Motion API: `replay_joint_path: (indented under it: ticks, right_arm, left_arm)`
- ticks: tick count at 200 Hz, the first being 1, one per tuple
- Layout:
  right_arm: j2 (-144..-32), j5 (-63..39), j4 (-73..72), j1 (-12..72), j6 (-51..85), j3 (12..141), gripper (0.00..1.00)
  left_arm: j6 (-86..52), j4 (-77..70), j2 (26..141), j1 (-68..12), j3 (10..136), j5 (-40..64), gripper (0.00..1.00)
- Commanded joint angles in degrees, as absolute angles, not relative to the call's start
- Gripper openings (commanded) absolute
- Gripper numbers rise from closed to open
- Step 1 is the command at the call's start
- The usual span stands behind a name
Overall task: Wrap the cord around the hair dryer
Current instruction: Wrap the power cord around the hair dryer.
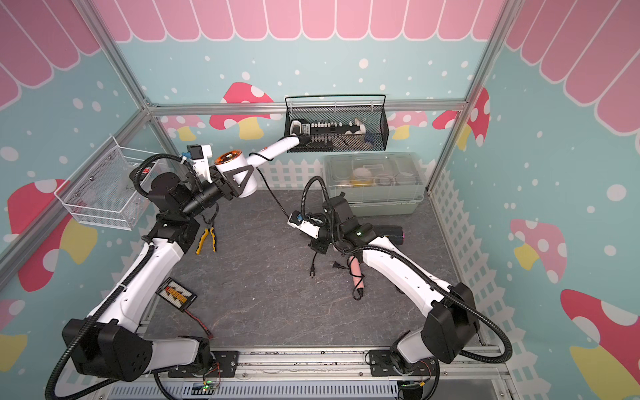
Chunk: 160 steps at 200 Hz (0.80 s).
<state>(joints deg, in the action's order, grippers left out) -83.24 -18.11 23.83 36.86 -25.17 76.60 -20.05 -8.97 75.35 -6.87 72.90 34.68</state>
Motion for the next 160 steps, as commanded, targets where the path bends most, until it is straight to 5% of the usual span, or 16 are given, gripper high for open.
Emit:
replay_joint_path:
  ticks: [1, 79, 160]
  right_arm:
    - [-81.55, -14.40, 29.75, 37.20, -30.37, 81.03, 0.00]
    - [-85.44, -4.09, 35.42, 35.89, -40.11, 96.67, 0.00]
    - [-96.25, -5.24, 38.17, 28.69, -43.31, 112.36, 0.00]
  left_arm:
    - [-8.60, 4.76, 73.58, -9.03, 75.39, 29.31, 0.00]
    - [0.41, 20.25, 68.85, -13.27, 72.99, 25.40, 0.00]
    - [6.06, 28.61, 66.00, -16.26, 71.57, 38.05, 0.00]
